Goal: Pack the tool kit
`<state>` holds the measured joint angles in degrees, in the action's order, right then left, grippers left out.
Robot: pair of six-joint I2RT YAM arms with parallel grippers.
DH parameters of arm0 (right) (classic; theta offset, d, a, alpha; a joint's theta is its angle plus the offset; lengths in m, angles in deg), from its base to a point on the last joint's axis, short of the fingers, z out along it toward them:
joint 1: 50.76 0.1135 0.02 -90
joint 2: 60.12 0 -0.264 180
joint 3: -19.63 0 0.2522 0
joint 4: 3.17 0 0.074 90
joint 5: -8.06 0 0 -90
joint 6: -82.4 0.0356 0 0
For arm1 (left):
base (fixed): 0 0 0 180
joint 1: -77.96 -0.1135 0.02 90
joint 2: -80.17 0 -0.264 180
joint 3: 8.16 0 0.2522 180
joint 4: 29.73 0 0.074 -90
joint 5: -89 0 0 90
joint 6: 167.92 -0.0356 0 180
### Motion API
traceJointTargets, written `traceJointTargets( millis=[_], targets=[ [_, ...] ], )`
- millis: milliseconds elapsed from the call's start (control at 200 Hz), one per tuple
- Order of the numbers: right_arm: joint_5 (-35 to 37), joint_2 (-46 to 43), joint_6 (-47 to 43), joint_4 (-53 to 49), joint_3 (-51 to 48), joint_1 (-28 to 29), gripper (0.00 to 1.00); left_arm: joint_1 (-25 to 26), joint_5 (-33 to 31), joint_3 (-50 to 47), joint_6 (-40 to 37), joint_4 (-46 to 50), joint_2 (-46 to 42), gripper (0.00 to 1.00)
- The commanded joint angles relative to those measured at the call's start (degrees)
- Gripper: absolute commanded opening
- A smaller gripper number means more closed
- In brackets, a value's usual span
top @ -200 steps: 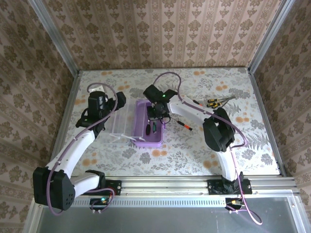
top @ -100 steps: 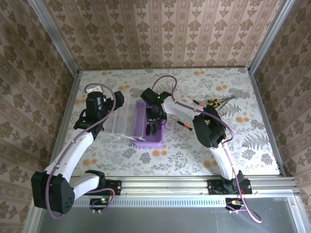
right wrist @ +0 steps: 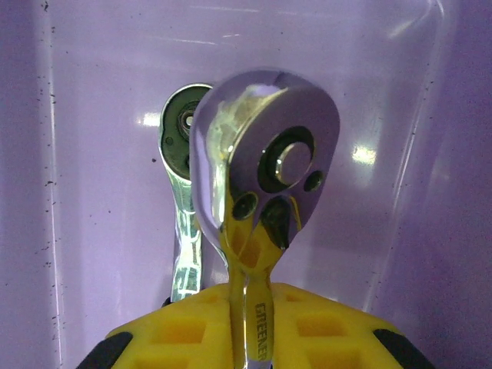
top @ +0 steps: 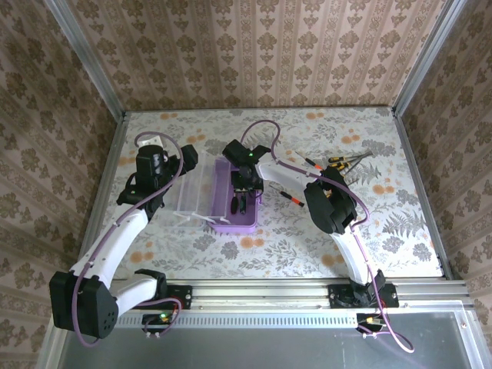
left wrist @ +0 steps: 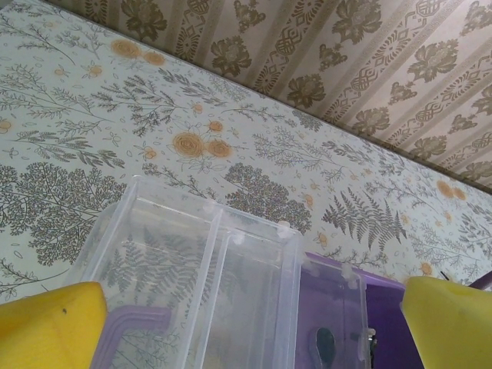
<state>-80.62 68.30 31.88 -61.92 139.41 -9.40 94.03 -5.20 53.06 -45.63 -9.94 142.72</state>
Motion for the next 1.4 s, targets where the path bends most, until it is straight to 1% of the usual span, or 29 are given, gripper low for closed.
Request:
traceJointTargets(
  millis=[0, 195, 275, 390, 500, 635, 785, 900, 1045, 1115, 1245, 1315, 1335, 1395],
  targets=[
    [0.2, -2.9, 1.3, 0.4, 0.7, -0.4, 0.19, -0.2, 1.4, 0.4, -0.3, -1.4, 0.0, 1.00],
    [-0.8, -2.9, 1.2, -0.1, 1.7, -0.6, 0.23, -0.2, 2.1, 0.4, -0.4, -1.6, 0.1, 1.00],
    [-1.2, -3.1, 1.4, 0.2, 1.4, -0.8, 0.29, -0.2, 2.8, 0.6, -1.0, -1.9, 0.1, 1.00],
    [-2.3, -4.2, 1.4, 0.9, 1.0, -0.8, 0.29, -0.2, 3.9, 0.1, -1.2, -3.1, -0.1, 1.00],
    [-3.2, -7.1, 1.0, 1.2, 1.6, -1.1, 0.29, -0.2, 4.5, 0.0, -1.2, -3.6, -0.1, 1.00],
    [-3.8, -12.8, -0.9, 2.4, 0.9, -1.5, 0.29, -0.2, 4.7, -0.3, -1.0, -4.0, -0.1, 1.00],
    [-1.2, -18.4, -6.9, 3.2, -5.1, -3.7, 0.29, -0.2, 6.6, -0.4, -0.5, -4.9, 0.0, 1.00],
    [-1.7, -22.0, -8.8, 2.7, -13.4, -8.7, 0.29, 0.2, 11.1, -1.1, 1.2, -8.0, -0.2, 1.00],
    [-3.2, -25.9, -12.7, 1.9, -22.6, -14.6, 0.29, 2.4, 16.4, -3.0, 3.0, -14.1, 0.2, 1.00],
    [-2.8, -27.0, -15.3, 0.6, -25.5, -16.3, 0.32, 4.1, 18.7, -2.9, 2.7, -15.3, 1.2, 1.00],
    [0.7, -27.3, -18.5, -1.5, -27.6, -16.9, 0.38, 8.2, 22.5, -1.9, 1.3, -15.4, 3.0, 1.00],
    [1.2, -26.6, -19.2, -1.8, -28.0, -16.9, 0.40, 9.8, 22.9, -1.8, 0.7, -15.5, 3.1, 1.00],
    [1.0, -26.2, -19.6, -1.9, -28.0, -16.9, 0.40, 11.7, 22.9, -1.9, 0.3, -15.6, 3.1, 1.00],
    [0.1, -25.2, -20.3, -2.0, -27.8, -16.9, 0.41, 13.2, 22.3, -2.3, -0.7, -15.7, 2.9, 1.00]
  ],
)
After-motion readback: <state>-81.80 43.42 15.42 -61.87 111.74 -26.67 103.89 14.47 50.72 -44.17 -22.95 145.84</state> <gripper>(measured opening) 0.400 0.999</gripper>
